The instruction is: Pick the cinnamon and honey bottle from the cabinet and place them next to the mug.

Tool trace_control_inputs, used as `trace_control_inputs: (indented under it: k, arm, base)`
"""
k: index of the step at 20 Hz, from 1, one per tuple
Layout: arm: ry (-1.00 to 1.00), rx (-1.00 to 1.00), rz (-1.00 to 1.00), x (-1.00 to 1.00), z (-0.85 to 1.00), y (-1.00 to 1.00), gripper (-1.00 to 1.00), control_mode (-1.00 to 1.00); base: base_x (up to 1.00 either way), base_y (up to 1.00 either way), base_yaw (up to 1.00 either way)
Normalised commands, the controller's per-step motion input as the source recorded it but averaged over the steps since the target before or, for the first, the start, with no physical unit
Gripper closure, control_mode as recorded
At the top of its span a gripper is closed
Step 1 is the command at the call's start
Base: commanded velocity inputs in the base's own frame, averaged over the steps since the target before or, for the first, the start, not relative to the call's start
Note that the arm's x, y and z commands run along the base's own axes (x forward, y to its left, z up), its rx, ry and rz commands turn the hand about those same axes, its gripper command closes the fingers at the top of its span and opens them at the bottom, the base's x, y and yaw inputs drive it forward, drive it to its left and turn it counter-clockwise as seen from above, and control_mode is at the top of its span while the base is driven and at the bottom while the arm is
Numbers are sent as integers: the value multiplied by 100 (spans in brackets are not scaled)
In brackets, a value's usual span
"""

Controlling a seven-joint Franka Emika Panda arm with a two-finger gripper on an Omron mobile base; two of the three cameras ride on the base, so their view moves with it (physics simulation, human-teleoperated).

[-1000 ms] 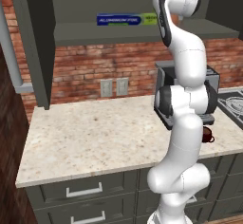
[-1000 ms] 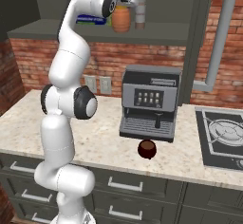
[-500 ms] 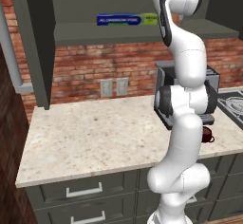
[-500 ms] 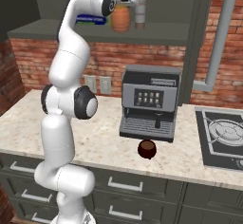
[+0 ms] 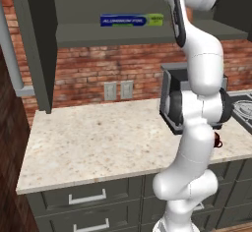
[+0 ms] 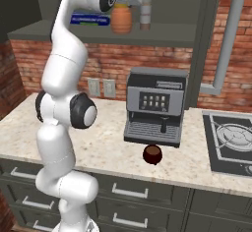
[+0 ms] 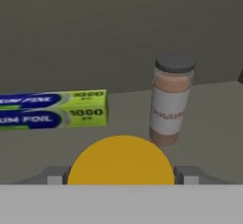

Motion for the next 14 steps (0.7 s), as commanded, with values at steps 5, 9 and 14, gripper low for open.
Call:
trace_control_inputs:
  k: [5, 9, 14]
  arm:
    - [-1, 0, 0, -67, -15, 0, 100, -100]
    - [0, 0, 0, -75, -35, 0, 100, -100]
    - [-2, 0, 0, -74, -23, 0, 100, -100]
  base:
    - [0, 0, 0]
    - [0, 0, 0]
    - [0, 0, 0]
